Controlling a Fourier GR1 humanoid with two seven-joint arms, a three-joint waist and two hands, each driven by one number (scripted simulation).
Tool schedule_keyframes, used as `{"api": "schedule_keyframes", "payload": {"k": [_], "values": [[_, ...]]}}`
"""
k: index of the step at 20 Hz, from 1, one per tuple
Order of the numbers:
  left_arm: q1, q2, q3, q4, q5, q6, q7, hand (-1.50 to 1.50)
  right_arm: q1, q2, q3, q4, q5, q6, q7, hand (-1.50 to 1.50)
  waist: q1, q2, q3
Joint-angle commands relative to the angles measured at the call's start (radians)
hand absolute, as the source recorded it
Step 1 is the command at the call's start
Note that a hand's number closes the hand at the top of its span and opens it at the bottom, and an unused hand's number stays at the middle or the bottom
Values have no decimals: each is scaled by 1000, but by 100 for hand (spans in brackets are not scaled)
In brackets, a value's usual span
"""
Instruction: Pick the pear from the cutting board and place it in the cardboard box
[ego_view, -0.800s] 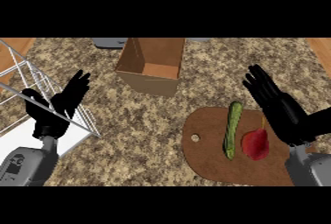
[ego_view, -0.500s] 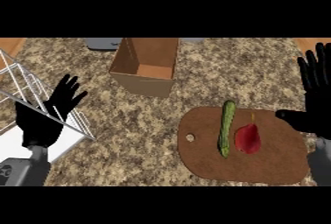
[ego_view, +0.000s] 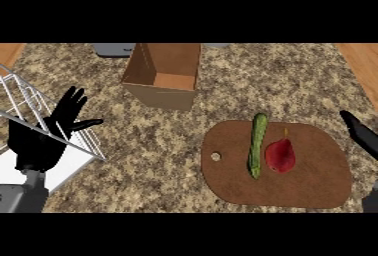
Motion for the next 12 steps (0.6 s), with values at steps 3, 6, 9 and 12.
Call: {"api": "schedule_keyframes", "payload": {"k": [3,6,9,12], "values": [[61,74,-42,31,-237,139,-43,0,161,-3,90,7,160,-42,-14,-150,31,4,7],[63,102,-20,37,-220,120,-52,0,291,-104,118,2,240,3,74,-150,26,2,3],[35,81,-47,29,-227,144,-34,0,333,-168,199,-15,297,80,192,-150,41,5,2],[25,84,-37,38,-200,127,-33,0,409,-244,262,-47,328,185,309,-150,48,6,0]]}}
